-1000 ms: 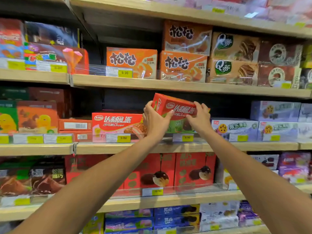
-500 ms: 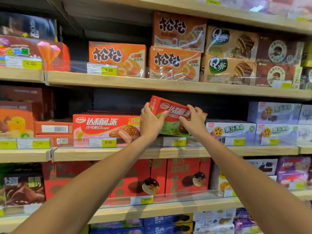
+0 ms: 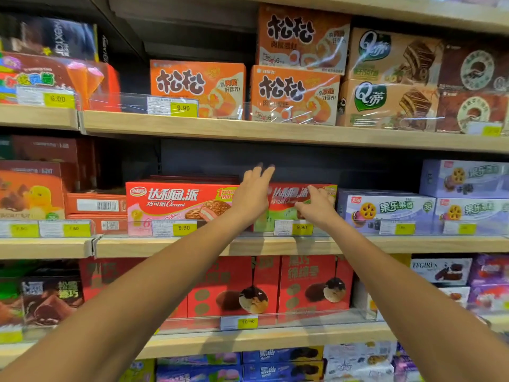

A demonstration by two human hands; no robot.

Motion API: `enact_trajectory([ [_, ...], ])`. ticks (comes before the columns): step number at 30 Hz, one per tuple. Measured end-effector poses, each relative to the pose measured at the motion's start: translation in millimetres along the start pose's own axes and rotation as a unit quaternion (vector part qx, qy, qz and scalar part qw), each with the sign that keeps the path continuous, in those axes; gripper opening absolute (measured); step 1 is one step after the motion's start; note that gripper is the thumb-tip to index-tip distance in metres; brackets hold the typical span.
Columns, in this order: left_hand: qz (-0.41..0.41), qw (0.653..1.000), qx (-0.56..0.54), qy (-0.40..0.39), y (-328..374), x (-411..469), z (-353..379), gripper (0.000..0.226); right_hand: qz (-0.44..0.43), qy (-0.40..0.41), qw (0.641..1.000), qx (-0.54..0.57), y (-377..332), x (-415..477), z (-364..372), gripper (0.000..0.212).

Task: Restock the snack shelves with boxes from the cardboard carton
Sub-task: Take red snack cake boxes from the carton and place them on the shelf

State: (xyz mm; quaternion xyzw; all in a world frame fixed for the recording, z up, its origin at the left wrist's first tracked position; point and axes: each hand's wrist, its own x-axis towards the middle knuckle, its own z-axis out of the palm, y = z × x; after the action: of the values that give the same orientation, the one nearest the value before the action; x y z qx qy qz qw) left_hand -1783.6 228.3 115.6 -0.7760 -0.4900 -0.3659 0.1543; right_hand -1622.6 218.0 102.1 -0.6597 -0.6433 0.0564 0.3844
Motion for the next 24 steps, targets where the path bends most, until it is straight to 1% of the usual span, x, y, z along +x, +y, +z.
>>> enact_trajectory([
  [2, 0.038, 0.995, 0.086, -0.009, -1.4, 1.0, 1.7, 0.061, -0.005, 0.002, 1.0, 0.0, -2.2, -1.1, 2.2, 0.048],
  [4, 0.045, 0.987, 0.141, -0.06, -1.7, 2.2, 6.0, 0.061, -0.009, 0.005, 1.0, 0.0, -2.9, 0.4, 5.0, 0.044],
  [6, 0.048, 0.979, 0.178, -0.092, -2.5, 2.6, 12.4, 0.065, -0.016, 0.003, 1.0, -0.006, -1.7, 3.5, 7.3, 0.042],
  [8, 0.058, 0.972, 0.21, -0.091, -5.6, 3.5, 16.9, 0.07, -0.023, -0.011, 0.999, -0.036, 2.3, 8.7, 9.2, 0.048],
  [11, 0.104, 0.957, 0.262, -0.073, -10.3, 4.2, 14.1, 0.073, -0.038, -0.025, 0.994, -0.099, 5.5, 18.3, 10.9, 0.068],
  [13, 0.125, 0.953, 0.265, -0.073, -14.4, 5.1, 8.3, 0.069, -0.047, -0.023, 0.99, -0.134, 2.7, 26.0, 9.8, 0.076],
  [17, 0.141, 0.957, 0.238, -0.084, -25.9, 5.3, -3.1, 0.06, -0.068, -0.042, 0.982, -0.17, -8.9, 35.1, 11.5, 0.077],
  [20, 0.133, 0.964, 0.212, -0.091, -31.2, 1.7, -9.4, 0.059, -0.087, -0.037, 0.976, -0.195, -16.3, 32.1, 12.8, 0.071],
  [24, 0.125, 0.963, 0.223, -0.088, -28.8, -0.3, -12.2, 0.059, -0.09, -0.023, 0.968, -0.235, -22.3, 22.9, 9.6, 0.063],
])
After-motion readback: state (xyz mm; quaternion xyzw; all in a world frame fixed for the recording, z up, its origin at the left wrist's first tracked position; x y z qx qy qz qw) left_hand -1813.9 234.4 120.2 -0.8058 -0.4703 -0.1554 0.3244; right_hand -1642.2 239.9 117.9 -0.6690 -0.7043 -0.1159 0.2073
